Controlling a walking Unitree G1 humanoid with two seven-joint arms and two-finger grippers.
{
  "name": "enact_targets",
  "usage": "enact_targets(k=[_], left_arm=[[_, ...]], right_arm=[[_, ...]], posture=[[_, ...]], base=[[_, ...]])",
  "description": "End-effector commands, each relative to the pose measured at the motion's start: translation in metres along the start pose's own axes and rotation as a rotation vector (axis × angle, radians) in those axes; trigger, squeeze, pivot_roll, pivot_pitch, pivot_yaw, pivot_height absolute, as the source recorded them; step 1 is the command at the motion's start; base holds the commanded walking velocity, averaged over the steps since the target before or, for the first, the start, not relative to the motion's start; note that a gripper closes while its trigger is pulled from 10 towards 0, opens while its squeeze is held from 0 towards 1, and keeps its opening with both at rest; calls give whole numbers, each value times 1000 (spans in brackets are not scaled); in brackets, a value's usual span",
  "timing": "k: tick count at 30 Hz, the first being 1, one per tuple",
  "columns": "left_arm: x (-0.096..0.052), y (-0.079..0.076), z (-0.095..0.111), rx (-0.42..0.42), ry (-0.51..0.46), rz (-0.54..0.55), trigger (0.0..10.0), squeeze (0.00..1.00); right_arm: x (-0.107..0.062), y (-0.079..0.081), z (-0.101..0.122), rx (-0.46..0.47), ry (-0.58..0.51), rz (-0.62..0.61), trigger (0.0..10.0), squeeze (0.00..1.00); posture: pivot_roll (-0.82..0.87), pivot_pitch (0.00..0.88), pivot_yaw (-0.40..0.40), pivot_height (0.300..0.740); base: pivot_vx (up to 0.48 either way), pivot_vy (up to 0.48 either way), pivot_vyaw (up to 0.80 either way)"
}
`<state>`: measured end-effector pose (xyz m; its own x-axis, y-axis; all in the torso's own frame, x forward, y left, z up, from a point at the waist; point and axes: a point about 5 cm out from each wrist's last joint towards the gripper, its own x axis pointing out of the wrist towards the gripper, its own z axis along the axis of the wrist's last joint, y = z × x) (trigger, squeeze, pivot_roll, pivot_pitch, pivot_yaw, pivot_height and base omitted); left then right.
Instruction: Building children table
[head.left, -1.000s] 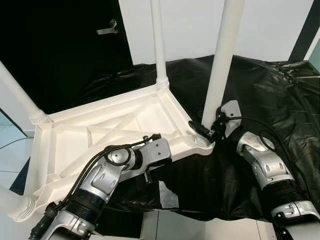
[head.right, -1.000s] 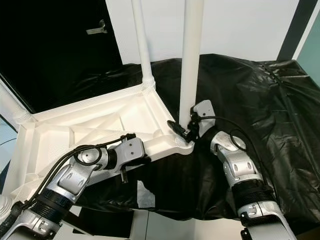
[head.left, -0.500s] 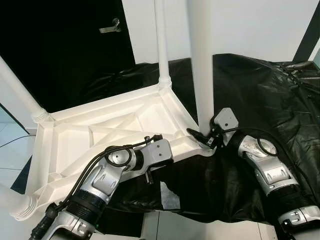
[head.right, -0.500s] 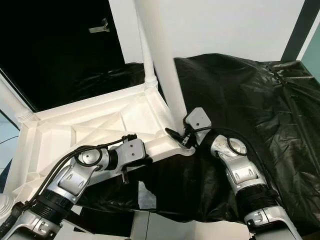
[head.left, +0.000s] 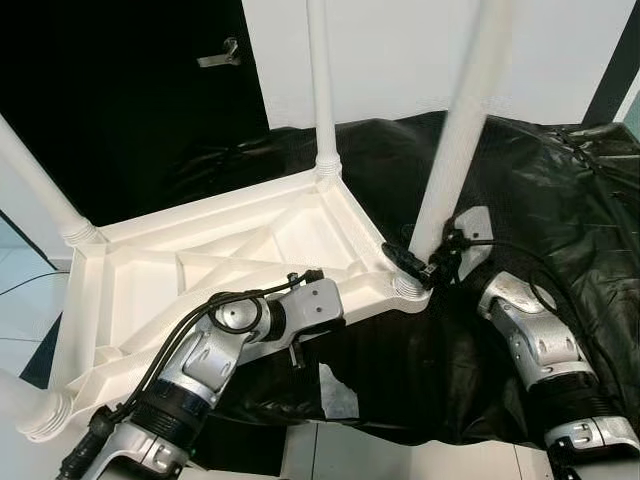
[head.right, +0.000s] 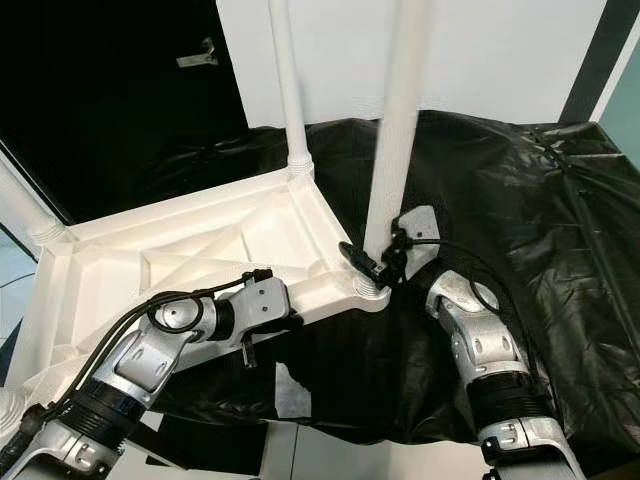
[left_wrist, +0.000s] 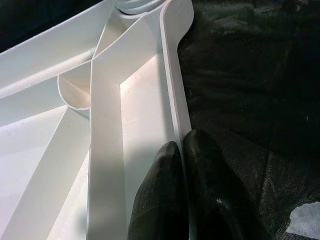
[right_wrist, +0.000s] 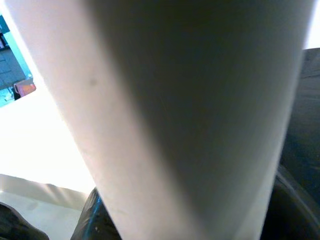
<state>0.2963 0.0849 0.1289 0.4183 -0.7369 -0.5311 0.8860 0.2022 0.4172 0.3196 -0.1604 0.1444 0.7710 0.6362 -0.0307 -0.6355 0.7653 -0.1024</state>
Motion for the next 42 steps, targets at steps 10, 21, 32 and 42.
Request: enact_targets(k=[10,21,32,42], left_arm=[[-17,26,-12,1,81,214,10000,0],[-17,23,-12,-6,77,218,10000,0],[-18,23,-11,-12,77,226,10000,0],[-20,24,-13,-16,84,235,10000,0]], right_arm=[[-11,14,-48,128,202,24,10000,0],[9,34,-35,56,150,-375,10000,0],[23,61,-25,127,95,-672,10000,0],[22,58,-23,159,87,-714,10000,0]], posture=[[-3,0,103,740],[5,0,86,740],[16,0,78,740],[28,0,71,740]], base=[[0,0,0],[0,0,0],[0,0,0],[0,0,0]])
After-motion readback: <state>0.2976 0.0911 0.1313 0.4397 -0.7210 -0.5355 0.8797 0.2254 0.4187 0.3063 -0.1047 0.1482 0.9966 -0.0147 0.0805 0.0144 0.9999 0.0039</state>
